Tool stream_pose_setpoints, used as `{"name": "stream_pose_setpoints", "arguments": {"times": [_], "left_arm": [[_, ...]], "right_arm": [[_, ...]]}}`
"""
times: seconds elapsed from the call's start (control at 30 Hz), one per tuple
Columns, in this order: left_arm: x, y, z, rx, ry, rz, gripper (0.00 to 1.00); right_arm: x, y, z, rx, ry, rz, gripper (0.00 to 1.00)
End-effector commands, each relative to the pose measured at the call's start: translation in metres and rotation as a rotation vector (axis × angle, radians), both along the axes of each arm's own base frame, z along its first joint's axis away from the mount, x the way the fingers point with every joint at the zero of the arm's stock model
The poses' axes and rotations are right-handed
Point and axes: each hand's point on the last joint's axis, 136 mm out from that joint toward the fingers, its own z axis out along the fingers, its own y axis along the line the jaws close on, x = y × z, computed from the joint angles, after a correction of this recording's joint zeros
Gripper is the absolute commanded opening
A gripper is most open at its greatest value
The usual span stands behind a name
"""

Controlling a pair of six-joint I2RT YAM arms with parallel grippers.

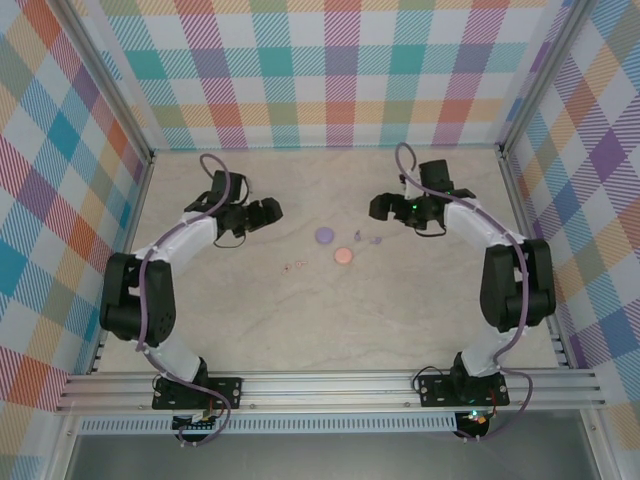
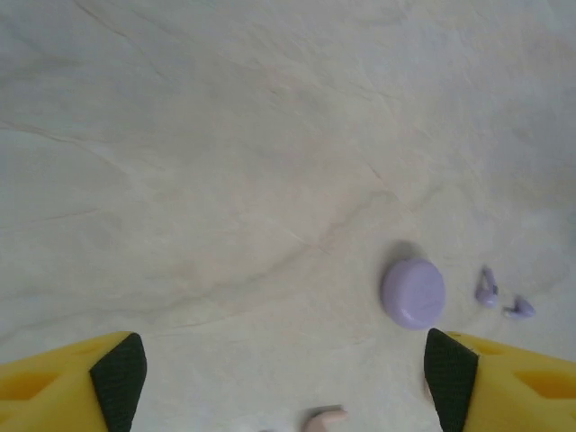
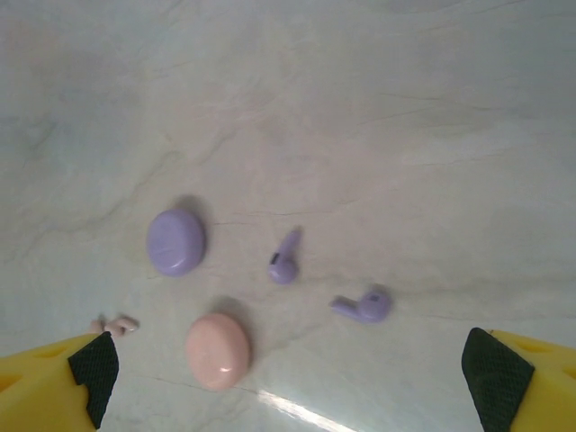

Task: Insert wireless bluetooth earbuds into charging case

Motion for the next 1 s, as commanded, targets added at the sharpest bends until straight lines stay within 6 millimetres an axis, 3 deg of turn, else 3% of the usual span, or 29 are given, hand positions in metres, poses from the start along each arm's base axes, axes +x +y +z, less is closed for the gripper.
{"name": "stream_pose_setpoints", "arguments": {"times": [0.0,0.2,0.43,0.7,0.97], "left_arm": [[-0.006,-0.034,-0.004,-0.078,0.077,-0.083,0.72],[0.008,-0.071,-0.019,-0.129,0.118,-0.164,0.59],[0.039,-0.103,-0.039,-0.209,0.156,-0.188,0.5],[0.052,-0.127,-0.057,-0.215,0.194,-0.223,0.39],[0.037,-0.139,-0.07,-0.21,0.228,-0.255,0.3]], "right_arm": [[-0.01,0.032,-0.001,0.046,0.08,0.086,0.95],[-0.009,0.072,-0.014,0.097,0.16,0.154,0.66],[-0.007,0.101,-0.036,0.135,0.265,0.164,0.29],[-0.006,0.123,-0.057,0.132,0.331,0.178,0.2],[-0.006,0.129,-0.075,0.128,0.382,0.18,0.18]]}}
